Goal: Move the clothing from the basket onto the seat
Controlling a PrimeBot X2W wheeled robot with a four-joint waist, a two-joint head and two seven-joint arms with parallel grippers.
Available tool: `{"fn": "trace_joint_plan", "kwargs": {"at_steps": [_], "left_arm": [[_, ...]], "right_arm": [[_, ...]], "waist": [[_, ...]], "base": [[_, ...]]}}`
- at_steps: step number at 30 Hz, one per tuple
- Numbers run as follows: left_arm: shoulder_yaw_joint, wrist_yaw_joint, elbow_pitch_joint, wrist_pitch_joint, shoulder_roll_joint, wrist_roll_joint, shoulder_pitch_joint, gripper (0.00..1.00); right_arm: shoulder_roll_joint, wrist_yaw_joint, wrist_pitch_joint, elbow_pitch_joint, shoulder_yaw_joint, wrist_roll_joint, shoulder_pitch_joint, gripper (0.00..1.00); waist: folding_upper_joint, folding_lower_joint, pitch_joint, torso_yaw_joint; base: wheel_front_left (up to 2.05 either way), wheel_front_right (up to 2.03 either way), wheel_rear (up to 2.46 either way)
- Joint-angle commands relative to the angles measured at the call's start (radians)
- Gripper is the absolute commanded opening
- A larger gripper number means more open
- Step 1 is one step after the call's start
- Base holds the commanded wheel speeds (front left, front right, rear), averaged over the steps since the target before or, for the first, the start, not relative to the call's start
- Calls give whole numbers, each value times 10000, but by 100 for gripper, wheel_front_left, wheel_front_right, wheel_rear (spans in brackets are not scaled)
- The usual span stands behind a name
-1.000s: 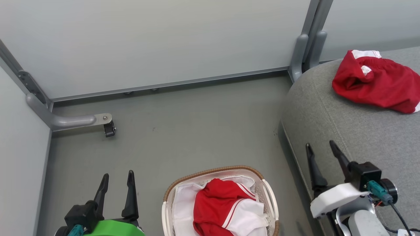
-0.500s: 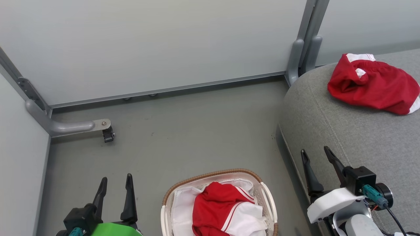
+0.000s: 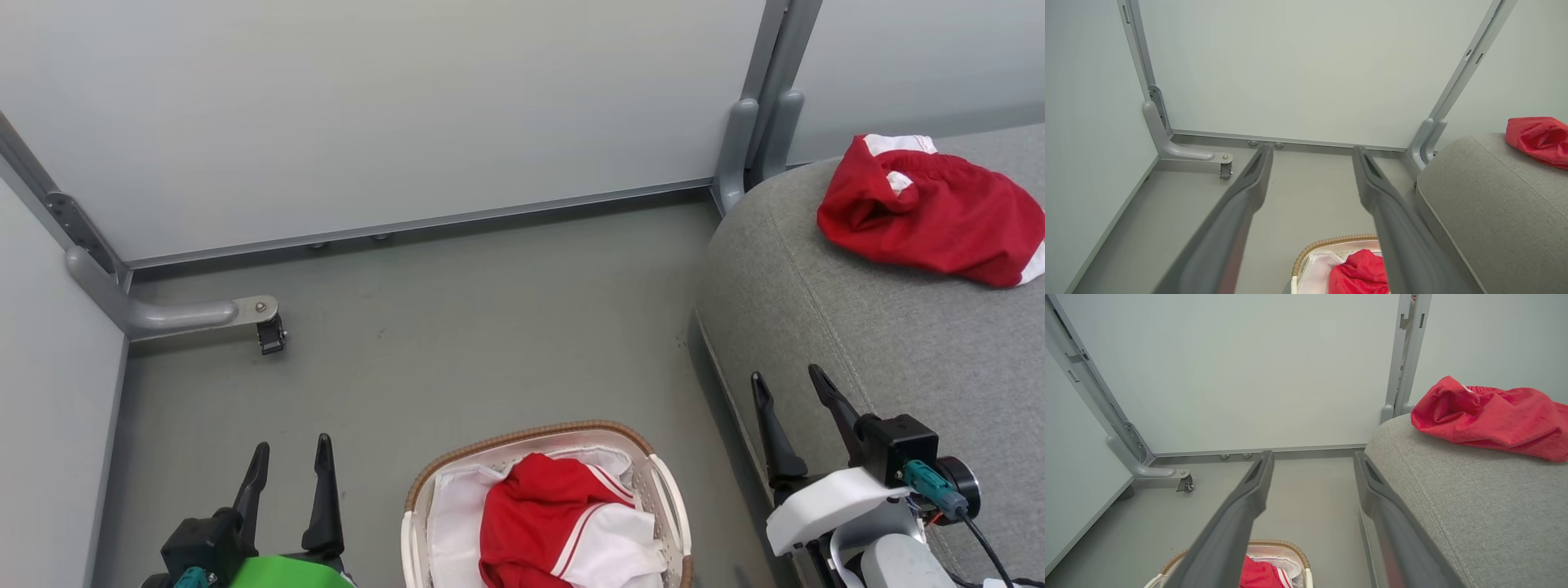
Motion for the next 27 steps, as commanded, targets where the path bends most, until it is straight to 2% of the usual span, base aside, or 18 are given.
{"fn": "trace_joint_plan", "kwargs": {"at_steps": [1, 9, 16, 22, 27], "left_arm": [[20, 26, 6, 5, 2, 7, 59, 100], [-307, -70, 85, 5, 2, 206, -316, 100], [-1649, -292, 928, 7, 8, 834, -1639, 100], [-3275, -381, 2735, 4, 16, 1348, -3452, 100], [-4823, -391, 4678, 13, 29, 1341, -4925, 100]], "right_arm": [[-38, -14, -49, 11, -45, 79, 25, 100], [-38, -14, -49, -206, -214, 7, -246, 100], [-38, -14, -49, -515, -666, -191, -718, 100], [-36, -14, -49, -907, -875, -290, -1438, 100], [-35, -14, -49, -1297, -773, -211, -2117, 100]], "waist": [[102, 1, 8, 4], [102, 1, 418, -24], [102, 1, 1455, -94], [102, 1, 2750, -395], [102, 1, 3972, -806]], "base": [[0, 0, 0], [0, 0, 0], [0, 0, 0], [0, 0, 0], [0, 0, 0]]}}
